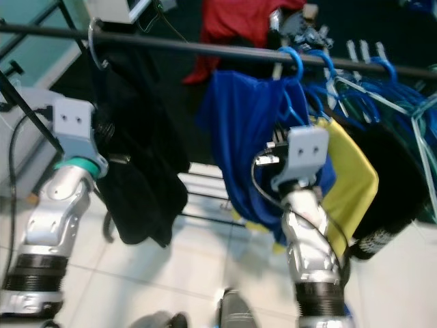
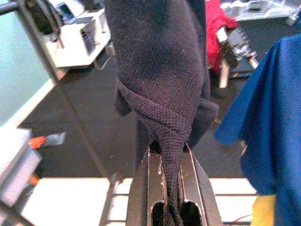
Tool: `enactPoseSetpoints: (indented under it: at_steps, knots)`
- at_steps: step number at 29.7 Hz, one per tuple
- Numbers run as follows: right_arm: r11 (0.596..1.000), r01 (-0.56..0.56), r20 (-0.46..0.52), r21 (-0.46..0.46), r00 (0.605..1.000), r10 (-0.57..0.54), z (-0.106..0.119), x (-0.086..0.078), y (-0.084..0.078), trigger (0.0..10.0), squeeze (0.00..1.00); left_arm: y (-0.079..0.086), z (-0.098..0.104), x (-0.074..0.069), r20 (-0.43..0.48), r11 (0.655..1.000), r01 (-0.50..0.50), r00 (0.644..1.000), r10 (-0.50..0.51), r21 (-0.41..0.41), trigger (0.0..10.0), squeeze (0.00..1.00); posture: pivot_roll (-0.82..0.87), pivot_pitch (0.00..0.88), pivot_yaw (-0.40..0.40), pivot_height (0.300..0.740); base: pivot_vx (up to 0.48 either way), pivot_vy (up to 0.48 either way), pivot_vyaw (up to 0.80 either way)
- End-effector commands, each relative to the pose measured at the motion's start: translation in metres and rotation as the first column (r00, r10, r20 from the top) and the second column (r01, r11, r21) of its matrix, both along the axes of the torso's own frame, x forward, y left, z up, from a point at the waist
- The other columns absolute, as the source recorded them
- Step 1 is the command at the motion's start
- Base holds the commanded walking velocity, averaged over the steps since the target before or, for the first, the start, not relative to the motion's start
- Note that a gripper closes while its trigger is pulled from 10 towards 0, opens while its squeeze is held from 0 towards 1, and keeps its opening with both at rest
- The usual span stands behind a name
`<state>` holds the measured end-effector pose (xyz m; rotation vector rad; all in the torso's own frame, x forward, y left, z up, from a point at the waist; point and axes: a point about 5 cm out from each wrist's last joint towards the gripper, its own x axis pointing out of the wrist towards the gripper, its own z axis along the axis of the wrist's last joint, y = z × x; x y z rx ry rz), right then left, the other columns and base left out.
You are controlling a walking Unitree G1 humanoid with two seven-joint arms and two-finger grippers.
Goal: Hang hanger
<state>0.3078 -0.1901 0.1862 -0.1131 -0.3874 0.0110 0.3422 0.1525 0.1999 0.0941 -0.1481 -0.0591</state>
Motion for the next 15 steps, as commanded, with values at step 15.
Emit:
enactPoseSetpoints:
  at_steps: [15]
  knots:
    - [0.999,-0.025,-0.007,0.026,1.000,0.025,-0.005,-0.002,0.009,10.0,0.00,0.004,0.004,0.035,-0.132,0.976,0.216,0.969,-0.211,0.025,10.0,0.00,-0.11,0.088,0.100,0.740,0.000,0.000,0.00]
